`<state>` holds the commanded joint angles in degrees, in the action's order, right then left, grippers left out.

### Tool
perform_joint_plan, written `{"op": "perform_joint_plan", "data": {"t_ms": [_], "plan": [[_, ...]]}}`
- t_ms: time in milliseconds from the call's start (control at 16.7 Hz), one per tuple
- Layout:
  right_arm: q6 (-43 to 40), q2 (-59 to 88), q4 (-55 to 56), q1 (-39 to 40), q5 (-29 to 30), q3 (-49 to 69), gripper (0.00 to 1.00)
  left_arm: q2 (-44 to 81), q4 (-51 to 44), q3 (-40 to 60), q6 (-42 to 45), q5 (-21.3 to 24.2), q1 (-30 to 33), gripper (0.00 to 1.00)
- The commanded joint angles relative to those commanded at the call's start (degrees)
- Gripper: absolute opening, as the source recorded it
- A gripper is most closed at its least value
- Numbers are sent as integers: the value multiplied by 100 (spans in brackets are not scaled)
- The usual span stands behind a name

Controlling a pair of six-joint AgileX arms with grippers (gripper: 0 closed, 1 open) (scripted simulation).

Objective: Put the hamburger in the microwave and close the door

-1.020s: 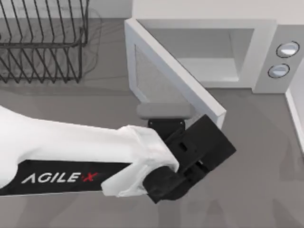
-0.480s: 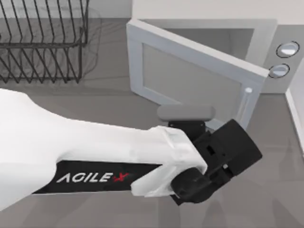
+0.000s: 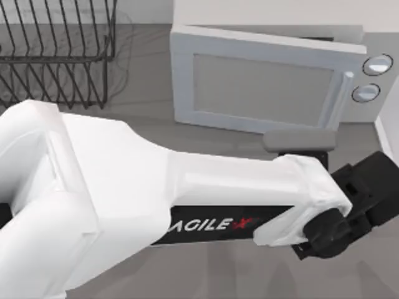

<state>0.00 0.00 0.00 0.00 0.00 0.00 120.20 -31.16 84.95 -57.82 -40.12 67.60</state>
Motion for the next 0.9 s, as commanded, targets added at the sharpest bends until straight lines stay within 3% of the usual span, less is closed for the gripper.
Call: {"op": "perform_joint_plan", "data": {"t_ms": [240, 480, 900], "plan": [[0, 0, 0, 0, 0, 0, 100, 579, -492, 917, -228, -61, 187, 0], [0, 0, 0, 0, 0, 0, 100, 685, -593, 1022, -263, -71, 225, 0], [0, 0, 0, 0, 0, 0, 100, 1162, -411, 1648, 335, 173, -223, 0]]}}
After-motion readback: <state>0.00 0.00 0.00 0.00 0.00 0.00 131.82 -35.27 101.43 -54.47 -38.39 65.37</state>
